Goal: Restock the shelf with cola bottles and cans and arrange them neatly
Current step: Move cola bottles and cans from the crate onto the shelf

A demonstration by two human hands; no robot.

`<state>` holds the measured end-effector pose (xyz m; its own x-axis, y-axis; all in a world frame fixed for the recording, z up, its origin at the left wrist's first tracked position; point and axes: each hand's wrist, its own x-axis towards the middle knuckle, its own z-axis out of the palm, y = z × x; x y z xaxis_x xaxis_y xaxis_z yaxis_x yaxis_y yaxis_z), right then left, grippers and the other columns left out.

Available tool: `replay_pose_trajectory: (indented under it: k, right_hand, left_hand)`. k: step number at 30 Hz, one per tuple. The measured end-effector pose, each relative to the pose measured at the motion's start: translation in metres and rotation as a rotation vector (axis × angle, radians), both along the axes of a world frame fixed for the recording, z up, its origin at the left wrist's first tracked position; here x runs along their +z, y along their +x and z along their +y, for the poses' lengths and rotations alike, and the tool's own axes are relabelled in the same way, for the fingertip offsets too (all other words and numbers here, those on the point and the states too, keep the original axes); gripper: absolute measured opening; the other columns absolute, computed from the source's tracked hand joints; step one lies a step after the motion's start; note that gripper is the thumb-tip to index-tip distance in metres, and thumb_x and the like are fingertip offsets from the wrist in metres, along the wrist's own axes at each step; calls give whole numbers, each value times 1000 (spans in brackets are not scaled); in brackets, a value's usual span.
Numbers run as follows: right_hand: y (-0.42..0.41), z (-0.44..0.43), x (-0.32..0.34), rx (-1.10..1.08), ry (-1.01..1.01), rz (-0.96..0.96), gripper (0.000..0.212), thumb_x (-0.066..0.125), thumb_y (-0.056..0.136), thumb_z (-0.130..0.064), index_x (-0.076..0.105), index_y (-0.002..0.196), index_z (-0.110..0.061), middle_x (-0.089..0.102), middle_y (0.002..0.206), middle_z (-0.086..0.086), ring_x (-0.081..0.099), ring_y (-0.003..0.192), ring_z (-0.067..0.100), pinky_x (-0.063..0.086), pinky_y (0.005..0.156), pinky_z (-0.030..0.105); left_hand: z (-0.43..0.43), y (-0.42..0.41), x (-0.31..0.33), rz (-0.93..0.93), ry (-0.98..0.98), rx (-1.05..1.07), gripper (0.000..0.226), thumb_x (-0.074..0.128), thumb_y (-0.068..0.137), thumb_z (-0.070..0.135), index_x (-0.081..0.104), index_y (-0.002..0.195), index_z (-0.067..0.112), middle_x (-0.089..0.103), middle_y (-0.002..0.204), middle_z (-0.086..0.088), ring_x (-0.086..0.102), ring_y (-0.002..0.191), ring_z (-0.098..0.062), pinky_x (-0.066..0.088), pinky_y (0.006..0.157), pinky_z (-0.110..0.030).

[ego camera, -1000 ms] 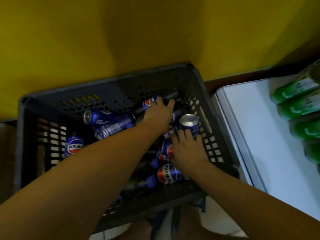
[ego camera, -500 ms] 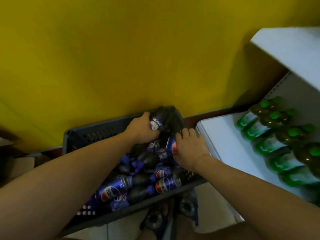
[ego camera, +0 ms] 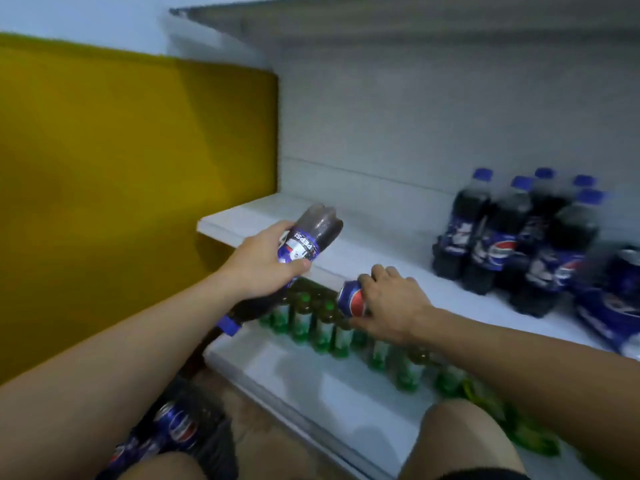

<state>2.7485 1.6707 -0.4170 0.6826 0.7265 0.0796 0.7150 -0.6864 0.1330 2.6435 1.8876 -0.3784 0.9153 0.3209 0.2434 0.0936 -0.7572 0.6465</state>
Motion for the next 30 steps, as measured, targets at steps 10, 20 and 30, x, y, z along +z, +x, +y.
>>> replay_pose_trajectory:
  k: [10,20,30]
  right_hand:
    - [41,-223,41,-556,178,103,79,59,82,-72,44,141,-23,44,140,5,46,126,28,47,101,44]
    - [72,-301,34,-679,280,167,78,59,79,-76,47,139,-28,49,136,-4,51,119,17,47,99,30]
    - [89,-301,41,-664,278,144,65,60,80,-74,53,125,-28,48,109,-9,51,98,13,49,86,31]
  left_hand:
    - [-154,183,1,247,169,-186,44,69,80,40,62,121,24,70,115,-7,65,103,-31,52,87,-34]
    - [-162,361,-37,316,-26,-112,41,72,84,43,66,104,7,68,101,-17,65,90,-32,47,75,-33]
    - [-165,390,-40,199,-100,-141,36,66,90,42,66,102,8,68,105,-17,65,95,-33,51,88,-40]
